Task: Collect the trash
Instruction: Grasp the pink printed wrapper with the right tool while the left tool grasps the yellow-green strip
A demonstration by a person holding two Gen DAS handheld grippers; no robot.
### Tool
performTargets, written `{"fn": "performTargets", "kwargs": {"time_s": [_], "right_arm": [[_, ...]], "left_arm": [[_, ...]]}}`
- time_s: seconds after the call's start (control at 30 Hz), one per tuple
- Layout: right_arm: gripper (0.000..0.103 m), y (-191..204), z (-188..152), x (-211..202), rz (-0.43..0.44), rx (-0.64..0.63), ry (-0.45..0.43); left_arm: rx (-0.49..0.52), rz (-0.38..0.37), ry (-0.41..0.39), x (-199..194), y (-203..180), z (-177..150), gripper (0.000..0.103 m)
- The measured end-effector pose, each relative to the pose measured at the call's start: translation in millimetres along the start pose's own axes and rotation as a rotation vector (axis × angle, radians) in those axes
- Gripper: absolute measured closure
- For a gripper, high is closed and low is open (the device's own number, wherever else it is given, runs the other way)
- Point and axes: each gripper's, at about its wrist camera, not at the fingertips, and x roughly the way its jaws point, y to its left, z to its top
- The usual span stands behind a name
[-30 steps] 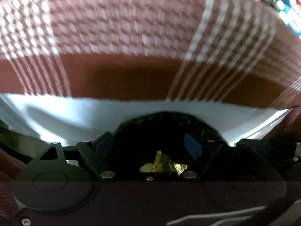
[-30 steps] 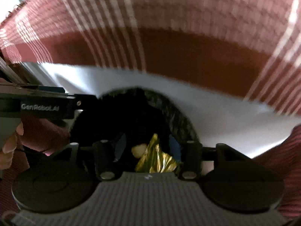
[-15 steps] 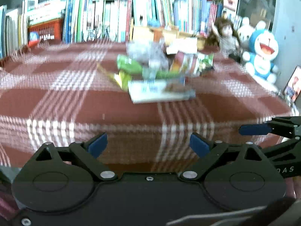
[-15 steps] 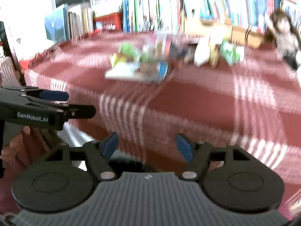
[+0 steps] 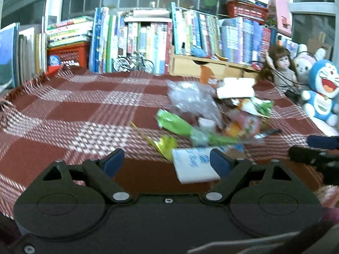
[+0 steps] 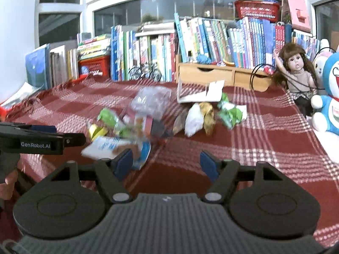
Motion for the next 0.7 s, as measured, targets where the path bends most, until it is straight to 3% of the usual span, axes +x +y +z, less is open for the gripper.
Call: {"fn": "performTargets", "kwargs": {"time_s": [0.17,0.3,0.6,0.7], "right_arm": [[0.025,3,17,9,0.017,0.034,-0.027],[0.027,16,28,26,0.040,0.029,-0.033],[0.044,24,31,72,0.013,0.089,0.023],[0.054,22,27,82,0.011,0.111,0.051]], "left_arm": [[-0.038,0.021,0.020,23,7,10,0.039],[-0.077,-0.002,0.050,42,9,12,0.047],[-0.127,0.009,0.089,72,11,6,0.061],[-0.111,0.013,0.079,75,8,5,0.077]]}}
